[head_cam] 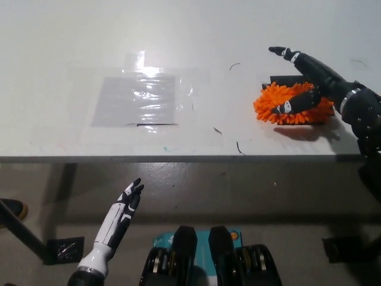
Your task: The robot uses it right hand to pick up an extended orange duster kept in the middle of the desk and presses its handle against the desk to collapse it
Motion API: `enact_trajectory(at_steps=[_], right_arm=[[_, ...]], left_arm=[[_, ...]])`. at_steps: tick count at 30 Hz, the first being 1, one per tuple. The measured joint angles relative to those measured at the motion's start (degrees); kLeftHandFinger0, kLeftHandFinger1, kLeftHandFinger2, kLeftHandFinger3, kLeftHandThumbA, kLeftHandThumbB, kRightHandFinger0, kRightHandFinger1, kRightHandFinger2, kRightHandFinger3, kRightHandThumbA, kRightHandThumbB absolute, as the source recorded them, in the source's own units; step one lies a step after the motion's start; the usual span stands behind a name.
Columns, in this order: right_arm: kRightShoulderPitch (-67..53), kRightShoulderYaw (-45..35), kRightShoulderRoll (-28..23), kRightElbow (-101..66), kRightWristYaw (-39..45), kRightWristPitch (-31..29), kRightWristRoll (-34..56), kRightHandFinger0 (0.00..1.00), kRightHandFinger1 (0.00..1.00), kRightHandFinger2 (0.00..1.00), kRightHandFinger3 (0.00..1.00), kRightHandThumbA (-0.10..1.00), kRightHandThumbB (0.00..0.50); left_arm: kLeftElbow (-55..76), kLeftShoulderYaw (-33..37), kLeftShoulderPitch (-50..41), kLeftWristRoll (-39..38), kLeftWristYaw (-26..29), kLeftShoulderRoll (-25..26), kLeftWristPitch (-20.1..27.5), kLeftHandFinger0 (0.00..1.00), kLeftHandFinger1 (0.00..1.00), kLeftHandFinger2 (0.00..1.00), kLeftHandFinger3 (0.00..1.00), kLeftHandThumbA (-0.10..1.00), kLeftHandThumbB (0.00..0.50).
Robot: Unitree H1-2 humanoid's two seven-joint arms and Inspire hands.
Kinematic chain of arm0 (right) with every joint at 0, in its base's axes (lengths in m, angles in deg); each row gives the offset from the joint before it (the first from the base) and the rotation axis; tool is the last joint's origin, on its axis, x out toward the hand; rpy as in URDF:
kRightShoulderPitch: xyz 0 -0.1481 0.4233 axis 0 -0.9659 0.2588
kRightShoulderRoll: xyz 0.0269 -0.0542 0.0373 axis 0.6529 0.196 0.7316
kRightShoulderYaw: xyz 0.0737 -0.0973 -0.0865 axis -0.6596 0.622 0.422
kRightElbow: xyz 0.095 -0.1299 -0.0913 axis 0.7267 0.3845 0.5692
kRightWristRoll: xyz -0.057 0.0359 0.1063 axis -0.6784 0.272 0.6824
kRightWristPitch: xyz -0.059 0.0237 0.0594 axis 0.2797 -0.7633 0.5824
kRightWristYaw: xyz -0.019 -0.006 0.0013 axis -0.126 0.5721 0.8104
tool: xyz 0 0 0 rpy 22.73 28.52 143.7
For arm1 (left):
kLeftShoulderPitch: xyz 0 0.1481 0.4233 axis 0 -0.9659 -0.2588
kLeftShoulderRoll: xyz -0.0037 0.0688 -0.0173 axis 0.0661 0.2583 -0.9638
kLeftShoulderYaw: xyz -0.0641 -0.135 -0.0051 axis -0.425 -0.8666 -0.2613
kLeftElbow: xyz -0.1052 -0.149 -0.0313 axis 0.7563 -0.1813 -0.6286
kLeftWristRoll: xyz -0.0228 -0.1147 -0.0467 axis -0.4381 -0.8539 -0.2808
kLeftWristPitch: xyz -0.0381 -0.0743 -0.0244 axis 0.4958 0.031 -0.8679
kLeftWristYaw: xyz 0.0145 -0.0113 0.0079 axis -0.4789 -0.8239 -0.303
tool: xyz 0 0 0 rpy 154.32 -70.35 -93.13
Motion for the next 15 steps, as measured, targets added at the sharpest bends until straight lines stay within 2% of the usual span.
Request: enact_trajectory(at_steps=[1,2,3,15], right_arm=[[0.14,0.16,0.00,0.46,0.00,-0.06,-0.02,1.00,1.00,1.00,1.00,0.99,0.249],[0.34,0.39,0.00,0.98,0.00,-0.19,-0.07,1.00,1.00,1.00,1.00,1.00,0.286],[0.56,0.62,0.02,1.49,0.00,-0.38,-0.14,1.00,1.00,1.00,1.00,1.00,0.289],[4.38,3.01,0.30,8.96,0.00,-1.62,-1.17,1.00,1.00,1.00,1.00,1.00,0.287]], left_arm=[[0.00,0.01,0.00,0.02,0.01,0.00,0.00,1.00,1.00,1.00,1.00,1.00,0.500],[0.00,0.01,0.00,0.04,0.03,0.01,0.00,1.00,1.00,1.00,1.00,1.00,0.500],[0.00,0.00,0.00,0.04,0.04,0.02,0.00,1.00,1.00,1.00,1.00,1.00,0.500],[0.00,0.07,-0.03,0.21,0.07,0.22,0.00,1.00,1.00,1.00,1.00,1.00,0.500]])
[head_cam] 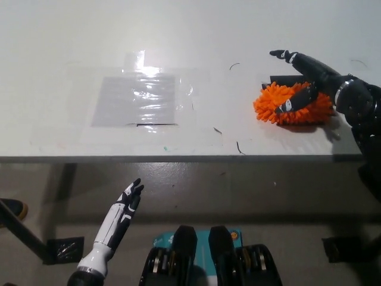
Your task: The robot uses it right hand to pick up an extended orange duster kept in the middle of the desk and presses its handle against the desk to collapse it
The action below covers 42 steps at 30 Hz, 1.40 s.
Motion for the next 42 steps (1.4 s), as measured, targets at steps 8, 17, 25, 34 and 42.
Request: enact_trajectory(at_steps=[8,17,25,34,42], right_arm=[[1.79,1.47,0.34,5.41,0.01,-1.09,-0.38,1.00,1.00,1.00,1.00,1.00,0.296],[4.29,2.63,1.32,12.12,0.00,-3.50,-0.78,1.00,1.00,1.00,1.00,1.00,0.286],[5.79,2.86,2.13,17.97,-0.04,-5.91,-1.05,1.00,1.00,1.00,1.00,1.00,0.302],[7.45,3.66,3.49,24.94,-0.38,-7.09,-2.20,1.00,1.00,1.00,1.00,1.00,0.300],[10.86,4.91,4.20,33.23,-1.27,-8.51,-2.96,1.00,1.00,1.00,0.97,0.92,0.212]], left_arm=[[0.00,0.31,0.00,0.31,0.03,0.23,0.00,1.00,1.00,1.00,1.00,1.00,0.500],[0.01,0.32,-0.04,1.30,0.04,0.53,0.00,1.00,1.00,1.00,1.00,1.00,0.500],[0.01,0.28,-0.05,1.74,0.04,0.60,0.00,1.00,1.00,1.00,1.00,1.00,0.500],[0.03,0.21,-0.02,2.25,0.05,0.65,0.00,1.00,1.00,1.00,1.00,1.00,0.500],[0.03,0.12,0.02,2.29,0.03,0.68,0.01,1.00,1.00,1.00,1.00,1.00,0.500]])
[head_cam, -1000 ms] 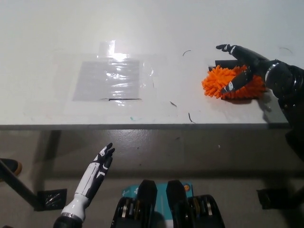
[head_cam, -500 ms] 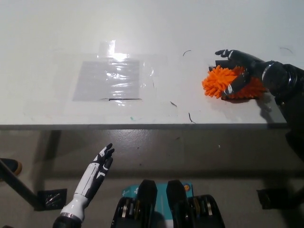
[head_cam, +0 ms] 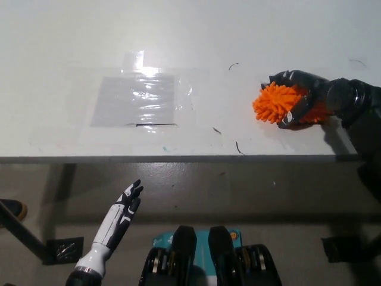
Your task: The robot uses it right hand to pick up an extended orange duster kept in the middle of the desk and presses its handle against the desk to collapse it
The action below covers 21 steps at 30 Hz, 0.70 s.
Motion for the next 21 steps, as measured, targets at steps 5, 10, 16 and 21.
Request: enact_trajectory(at_steps=[5,10,16,21], right_arm=[[0.13,-0.17,0.06,1.76,-3.34,-3.02,0.02,0.08,0.18,0.27,0.29,0.29,0.142],[-0.07,-0.27,0.47,2.92,-8.11,-5.90,-0.16,0.15,0.61,0.94,0.82,-0.10,0.152],[-0.58,-0.57,1.14,3.40,-13.64,-9.52,-0.25,0.18,0.62,0.91,0.95,-0.10,0.146],[-0.77,-0.95,1.12,3.47,-17.03,-11.75,-0.46,0.22,0.67,0.98,1.00,-0.10,0.122]], left_arm=[[-0.01,0.02,0.06,0.06,0.00,0.03,0.00,1.00,1.00,1.00,1.00,1.00,0.500],[-0.02,0.00,0.09,0.10,-0.01,0.04,-0.01,1.00,1.00,1.00,1.00,1.00,0.500],[-0.02,0.00,0.19,0.12,-0.02,0.11,0.00,1.00,1.00,1.00,1.00,1.00,0.500],[-0.02,0.00,0.25,0.11,-0.03,0.31,0.00,1.00,1.00,1.00,1.00,1.00,0.500]])
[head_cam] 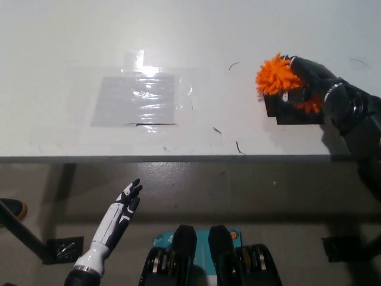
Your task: The robot uses it right hand to pick up an extended orange duster kept in the middle of the desk and presses its handle against the desk to collapse it
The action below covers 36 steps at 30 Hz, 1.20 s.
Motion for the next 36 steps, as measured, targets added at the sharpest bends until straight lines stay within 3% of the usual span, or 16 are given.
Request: enact_trajectory(at_steps=[4,6,15,17,21,24,27,29,34,36], right_arm=[[-0.32,-0.50,-0.01,-0.06,-2.90,-0.94,-0.27,0.16,0.57,0.91,1.00,-0.10,0.126],[-0.33,-0.75,-0.01,-0.06,-3.75,-1.10,-0.29,0.17,0.58,0.92,1.00,-0.10,0.158],[-1.36,-3.53,0.18,-0.02,-12.41,-3.93,-0.23,0.09,0.56,0.92,0.96,-0.10,0.164],[-1.42,-4.52,0.29,-0.04,-14.39,-4.89,-0.19,0.03,0.49,0.81,0.86,-0.10,0.137],[-0.58,-7.35,0.74,-0.59,-17.41,-6.55,0.54,0.01,0.47,0.79,0.85,-0.10,0.150],[0.60,-8.41,1.35,-1.48,-19.92,-7.20,0.63,0.00,0.36,0.72,0.75,-0.10,0.152],[2.86,-10.27,2.38,-2.52,-22.11,-7.37,1.03,0.00,0.36,0.72,0.73,-0.10,0.151],[4.38,-11.16,2.85,-3.09,-22.89,-7.43,1.31,0.00,0.20,0.60,0.57,-0.10,0.138],[8.69,-14.11,4.22,-4.35,-23.85,-7.47,2.56,0.00,0.18,0.60,0.54,-0.10,0.152],[9.94,-15.15,4.52,-4.79,-24.12,-7.49,3.10,0.00,0.23,0.69,0.62,-0.10,0.151]], left_arm=[[0.00,0.01,0.02,0.01,0.00,0.06,0.00,1.00,1.00,1.00,1.00,1.00,0.500],[0.00,0.01,0.01,0.01,0.00,0.22,0.00,1.00,1.00,1.00,1.00,1.00,0.500],[0.04,-0.08,-0.36,-0.12,0.00,0.33,0.00,1.00,1.00,1.00,1.00,1.00,0.500],[0.04,-0.07,-0.47,-0.14,0.00,0.33,0.00,1.00,1.00,1.00,1.00,1.00,0.500],[0.00,-0.02,-0.47,-0.13,0.02,0.30,0.00,1.00,1.00,1.00,1.00,1.00,0.500],[0.01,-0.03,-0.97,-0.13,0.04,0.24,0.01,1.00,1.00,1.00,1.00,1.00,0.500],[0.01,0.00,-1.57,-0.13,0.04,0.00,0.01,1.00,1.00,1.00,1.00,1.00,0.500],[0.01,0.00,-1.71,-0.13,0.04,-0.11,0.01,1.00,1.00,1.00,1.00,1.00,0.500],[0.00,-0.05,-1.70,-0.13,0.05,-0.09,0.01,1.00,1.00,1.00,1.00,1.00,0.500],[0.00,-0.06,-1.72,-0.12,0.05,-0.08,0.01,1.00,1.00,1.00,1.00,1.00,0.500]])
